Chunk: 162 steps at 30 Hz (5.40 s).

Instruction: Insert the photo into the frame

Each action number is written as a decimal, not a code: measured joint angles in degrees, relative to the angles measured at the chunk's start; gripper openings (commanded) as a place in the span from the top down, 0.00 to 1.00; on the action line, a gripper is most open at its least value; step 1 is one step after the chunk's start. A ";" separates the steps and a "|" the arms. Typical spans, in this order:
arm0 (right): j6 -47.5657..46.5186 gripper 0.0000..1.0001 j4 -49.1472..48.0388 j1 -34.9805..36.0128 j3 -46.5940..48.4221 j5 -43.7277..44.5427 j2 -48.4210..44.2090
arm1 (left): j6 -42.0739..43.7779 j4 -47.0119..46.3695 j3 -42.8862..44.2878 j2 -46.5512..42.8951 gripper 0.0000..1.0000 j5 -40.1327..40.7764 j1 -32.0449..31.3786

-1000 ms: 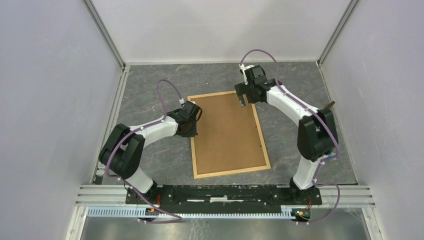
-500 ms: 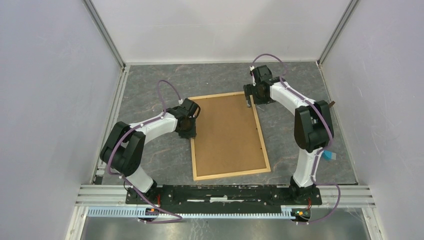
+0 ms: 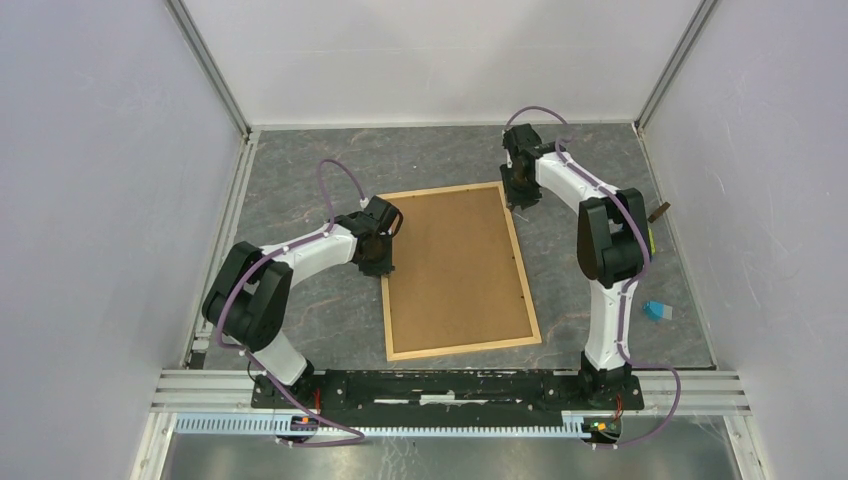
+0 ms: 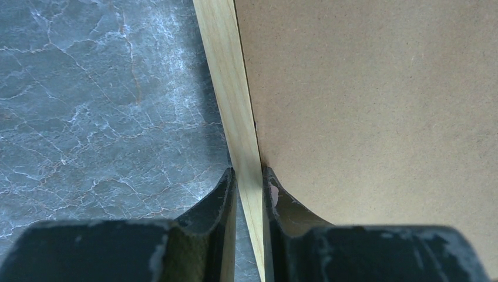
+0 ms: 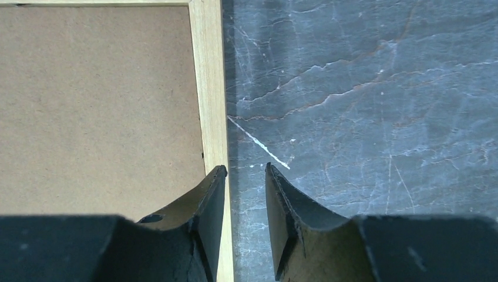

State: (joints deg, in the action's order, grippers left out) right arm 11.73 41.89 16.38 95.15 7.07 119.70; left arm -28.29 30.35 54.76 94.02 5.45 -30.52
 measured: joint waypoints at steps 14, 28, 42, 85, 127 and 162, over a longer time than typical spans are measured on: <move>0.00 0.62 0.57 0.11 0.22 -2.56 1.77 | 0.13 -0.04 0.00 0.02 0.95 -0.11 0.00; 0.02 0.66 0.17 0.13 0.22 -3.13 2.32 | 0.15 -0.04 0.00 0.00 0.96 -0.15 0.02; 0.50 0.67 -0.94 0.37 0.90 -3.58 3.50 | 0.17 -0.07 0.00 0.00 0.97 -0.20 0.02; 0.61 0.68 -1.51 -0.63 0.81 -5.09 3.26 | 0.17 -0.17 -0.09 0.00 0.98 -0.24 0.02; -0.31 0.72 -2.45 2.51 -0.35 0.76 3.72 | 0.37 -0.31 -0.15 0.00 0.98 -0.92 0.07; 0.44 0.63 -13.57 -2.01 -1.86 -20.59 5.40 | 1.03 1.14 0.09 0.00 0.98 -0.02 -0.24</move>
State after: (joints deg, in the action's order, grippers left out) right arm 12.16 28.32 14.37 93.30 -13.52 125.10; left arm -27.27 31.48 54.85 94.02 5.43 -30.76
